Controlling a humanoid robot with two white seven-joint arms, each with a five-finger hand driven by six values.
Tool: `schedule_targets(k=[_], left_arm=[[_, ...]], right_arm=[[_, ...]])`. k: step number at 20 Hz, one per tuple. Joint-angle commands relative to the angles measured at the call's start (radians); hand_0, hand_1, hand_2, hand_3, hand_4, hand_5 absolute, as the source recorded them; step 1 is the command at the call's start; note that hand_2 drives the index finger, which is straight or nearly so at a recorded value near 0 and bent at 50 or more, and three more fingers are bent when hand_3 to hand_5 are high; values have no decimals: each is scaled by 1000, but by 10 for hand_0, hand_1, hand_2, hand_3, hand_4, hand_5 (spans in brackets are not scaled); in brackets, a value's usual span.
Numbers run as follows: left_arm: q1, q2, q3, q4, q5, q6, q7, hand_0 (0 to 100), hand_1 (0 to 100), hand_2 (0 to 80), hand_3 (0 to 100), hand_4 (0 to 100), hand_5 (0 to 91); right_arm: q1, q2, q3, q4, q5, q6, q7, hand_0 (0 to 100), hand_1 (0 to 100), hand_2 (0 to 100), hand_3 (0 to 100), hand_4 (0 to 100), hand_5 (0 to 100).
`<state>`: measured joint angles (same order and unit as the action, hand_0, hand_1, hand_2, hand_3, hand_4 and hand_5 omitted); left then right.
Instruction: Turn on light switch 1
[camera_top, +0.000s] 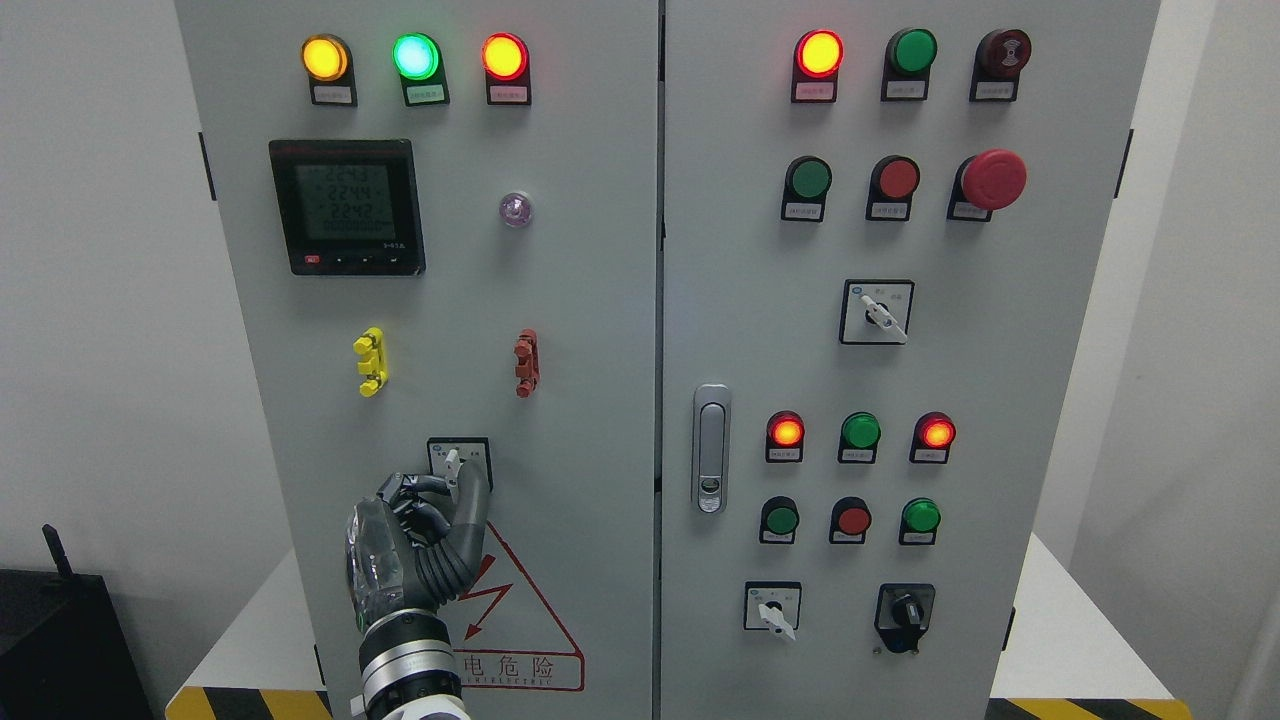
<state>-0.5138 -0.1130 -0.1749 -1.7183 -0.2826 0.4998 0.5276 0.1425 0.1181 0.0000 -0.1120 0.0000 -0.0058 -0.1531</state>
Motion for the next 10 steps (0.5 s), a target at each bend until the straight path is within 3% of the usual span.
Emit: schedule_targets(k=[1,10], left_arm=[[0,0,-5,3,6,-1,-1,384,425,587,943,917,841],[-2,0,-6,2,6,-3,-14,436,384,593,946,916,841]], right_arm=[[0,0,11,0,-6,0,0,120,389,0,0,0,0],[0,0,11,0,-6,0,0,120,389,0,0,0,0]])
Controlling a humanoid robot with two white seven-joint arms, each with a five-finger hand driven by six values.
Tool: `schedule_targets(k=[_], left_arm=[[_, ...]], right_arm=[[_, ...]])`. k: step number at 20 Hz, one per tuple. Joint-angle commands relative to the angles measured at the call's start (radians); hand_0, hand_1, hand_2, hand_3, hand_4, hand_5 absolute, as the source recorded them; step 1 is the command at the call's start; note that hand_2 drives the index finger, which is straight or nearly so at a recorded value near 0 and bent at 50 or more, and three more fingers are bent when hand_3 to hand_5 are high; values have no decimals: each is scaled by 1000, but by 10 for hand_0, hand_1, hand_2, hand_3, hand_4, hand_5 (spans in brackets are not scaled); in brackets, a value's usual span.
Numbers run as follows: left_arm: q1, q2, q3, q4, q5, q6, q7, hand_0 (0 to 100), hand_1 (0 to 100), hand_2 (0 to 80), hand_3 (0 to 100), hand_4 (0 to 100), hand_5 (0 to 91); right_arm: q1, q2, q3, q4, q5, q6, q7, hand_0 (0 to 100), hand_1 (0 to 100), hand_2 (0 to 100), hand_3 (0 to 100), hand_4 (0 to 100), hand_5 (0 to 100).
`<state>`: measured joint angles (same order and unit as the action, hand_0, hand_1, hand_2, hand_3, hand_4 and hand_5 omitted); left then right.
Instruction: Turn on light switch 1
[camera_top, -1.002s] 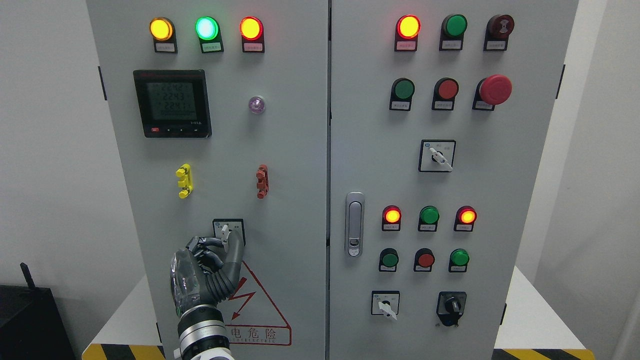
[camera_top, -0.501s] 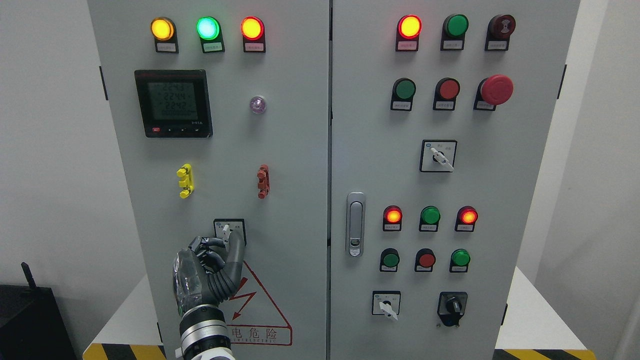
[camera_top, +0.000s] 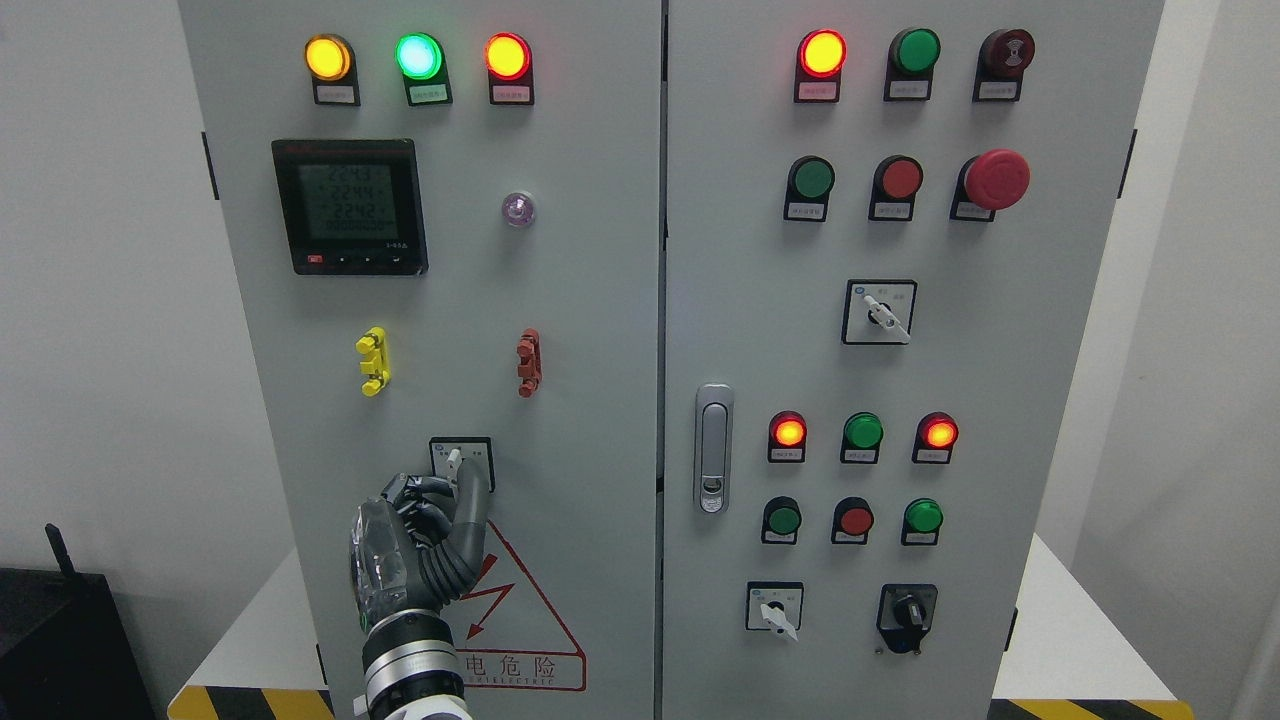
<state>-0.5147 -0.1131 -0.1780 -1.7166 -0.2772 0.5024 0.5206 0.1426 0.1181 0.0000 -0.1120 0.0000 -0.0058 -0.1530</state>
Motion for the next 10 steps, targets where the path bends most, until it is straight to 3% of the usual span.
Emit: schedule_targets(k=[1,10], left_arm=[[-2,1,-3,0,0,-5,-7,441,372,594,946,916,841],[-4,0,-3,-1,0,-5,-10,485,331,593,946,917,841]], right_arm=[[0,0,11,0,-6,0,0,120,389,0,0,0,0],[0,0,11,0,-6,0,0,120,389,0,0,0,0]])
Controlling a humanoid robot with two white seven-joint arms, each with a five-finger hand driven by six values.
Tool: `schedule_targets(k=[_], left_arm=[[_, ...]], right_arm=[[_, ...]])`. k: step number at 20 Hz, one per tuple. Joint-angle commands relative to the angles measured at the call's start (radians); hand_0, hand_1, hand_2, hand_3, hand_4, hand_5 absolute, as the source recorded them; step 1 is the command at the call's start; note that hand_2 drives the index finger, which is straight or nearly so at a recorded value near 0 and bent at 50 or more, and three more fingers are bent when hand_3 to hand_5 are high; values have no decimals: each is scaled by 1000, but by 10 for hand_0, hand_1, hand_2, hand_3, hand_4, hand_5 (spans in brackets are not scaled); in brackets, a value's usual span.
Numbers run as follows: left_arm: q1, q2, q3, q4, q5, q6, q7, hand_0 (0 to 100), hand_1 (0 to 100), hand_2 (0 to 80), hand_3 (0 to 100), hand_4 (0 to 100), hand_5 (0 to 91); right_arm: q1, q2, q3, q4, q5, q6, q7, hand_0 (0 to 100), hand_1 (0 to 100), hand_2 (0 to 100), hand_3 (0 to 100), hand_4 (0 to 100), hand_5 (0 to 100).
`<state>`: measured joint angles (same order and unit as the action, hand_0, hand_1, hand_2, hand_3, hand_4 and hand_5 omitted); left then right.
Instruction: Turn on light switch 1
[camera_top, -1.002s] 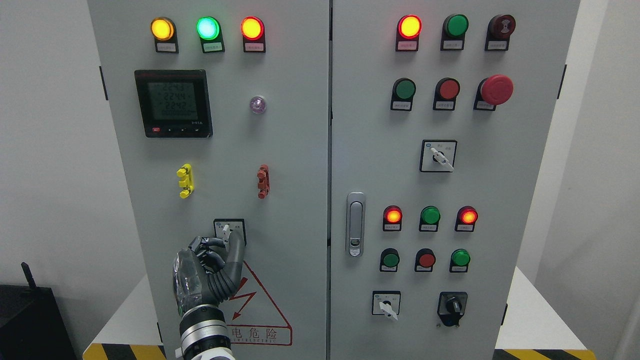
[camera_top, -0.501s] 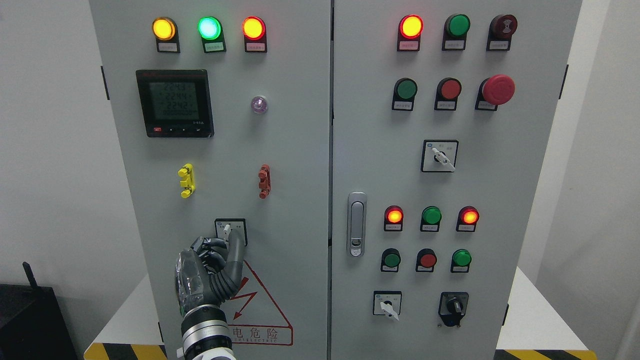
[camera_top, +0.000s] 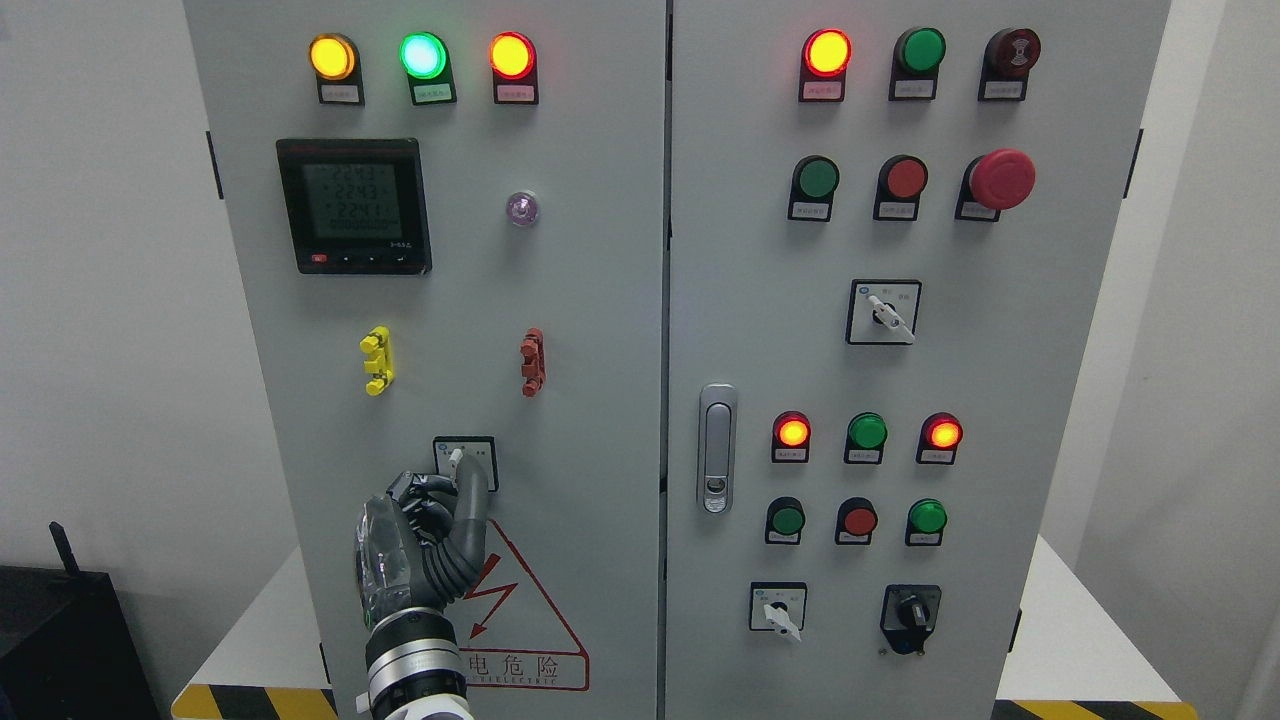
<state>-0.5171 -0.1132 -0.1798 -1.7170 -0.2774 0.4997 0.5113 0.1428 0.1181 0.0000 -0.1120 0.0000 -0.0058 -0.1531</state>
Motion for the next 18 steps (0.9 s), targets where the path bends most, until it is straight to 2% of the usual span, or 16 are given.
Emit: schedule_targets(k=[1,7,11,16,18], left_arm=[[-1,0,-3,0,-2,-3,-7,488,334,592,946,917,841],[0,0,-4,-1,-3,10,-13,550,371,584,948,917,840],[-1,0,-4,0,-3,10,-22,599,351,578,945,916,840],[2,0,-4,0,-3,10,-22,645,284,573,940,916,840],[2,0,-4,-3,-3,10,-22,674,224,572,937,916,839]], right_arm=[[0,0,11,0,-6,0,0,120,389,0,0,0,0],[0,0,11,0,-6,0,0,120,389,0,0,0,0],[0,0,11,0,-6,0,0,120,389,0,0,0,0],[0,0,11,0,-6,0,0,120,389,0,0,0,0],[0,0,11,0,-6,0,0,120,389,0,0,0,0]])
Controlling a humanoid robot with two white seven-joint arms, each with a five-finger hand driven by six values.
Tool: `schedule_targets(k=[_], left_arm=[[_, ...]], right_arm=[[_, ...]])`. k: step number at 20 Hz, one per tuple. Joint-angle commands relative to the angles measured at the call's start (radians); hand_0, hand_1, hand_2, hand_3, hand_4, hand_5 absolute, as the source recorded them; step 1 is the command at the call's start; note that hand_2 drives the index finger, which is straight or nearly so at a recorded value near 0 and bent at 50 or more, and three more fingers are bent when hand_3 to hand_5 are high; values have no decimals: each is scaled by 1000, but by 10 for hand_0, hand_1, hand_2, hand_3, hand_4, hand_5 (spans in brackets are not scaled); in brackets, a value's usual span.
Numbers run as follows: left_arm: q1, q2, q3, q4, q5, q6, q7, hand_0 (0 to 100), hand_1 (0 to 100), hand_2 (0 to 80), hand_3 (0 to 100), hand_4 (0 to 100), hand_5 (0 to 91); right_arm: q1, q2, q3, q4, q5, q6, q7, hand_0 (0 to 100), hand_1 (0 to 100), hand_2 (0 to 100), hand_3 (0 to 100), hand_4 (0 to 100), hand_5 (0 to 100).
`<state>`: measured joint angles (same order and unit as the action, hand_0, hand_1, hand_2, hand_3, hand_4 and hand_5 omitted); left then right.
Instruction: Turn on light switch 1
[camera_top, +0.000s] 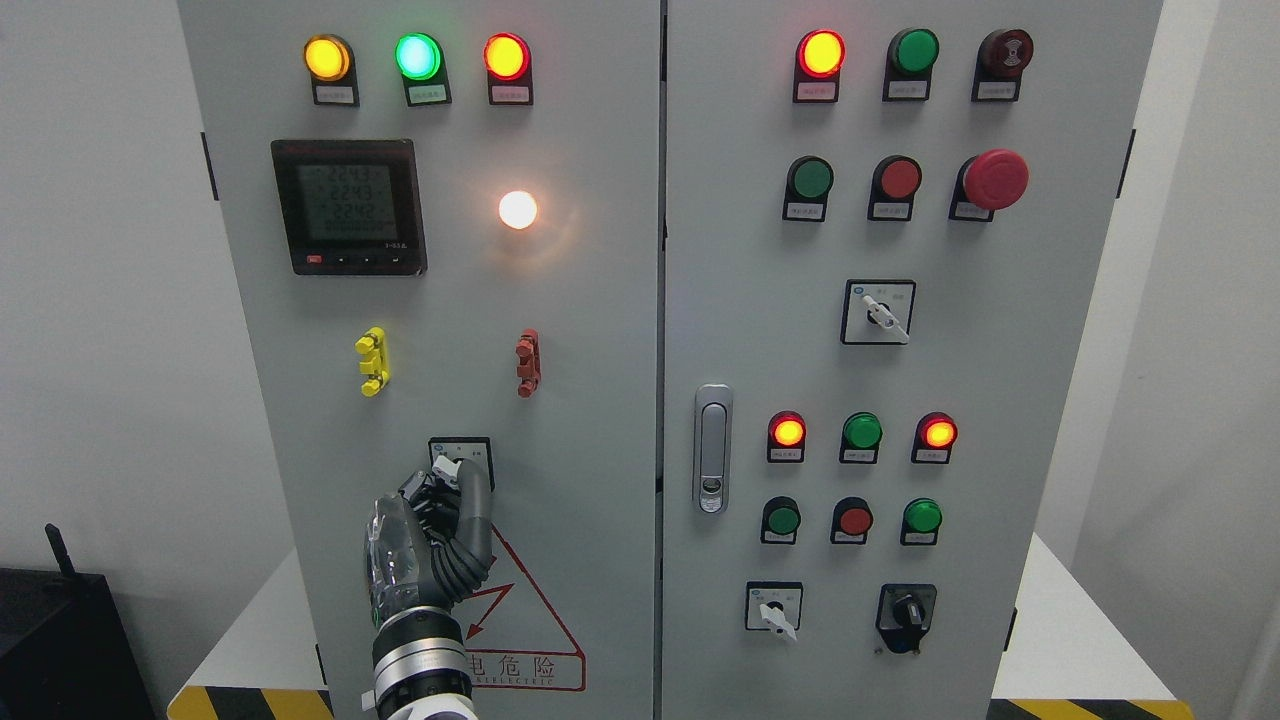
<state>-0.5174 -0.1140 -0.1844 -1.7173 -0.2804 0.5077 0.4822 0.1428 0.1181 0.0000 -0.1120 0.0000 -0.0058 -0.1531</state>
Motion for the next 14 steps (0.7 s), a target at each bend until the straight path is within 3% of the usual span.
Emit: schedule_targets(k=[1,5,14], left_arm=[[3,-1,0,-4,0,0,7,686,204,572,937,915,838],[3,-3,2,-5,0,-1,9,658,91,572,935,913,837],[3,-3,2,-8,1,-1,9,530,71,570,933,912,835]], right_arm=[[0,0,11,0,-6,0,0,120,389,0,0,0,0],[0,0,11,0,-6,0,0,120,389,0,0,0,0],[0,0,11,0,-6,0,0,120,389,0,0,0,0]])
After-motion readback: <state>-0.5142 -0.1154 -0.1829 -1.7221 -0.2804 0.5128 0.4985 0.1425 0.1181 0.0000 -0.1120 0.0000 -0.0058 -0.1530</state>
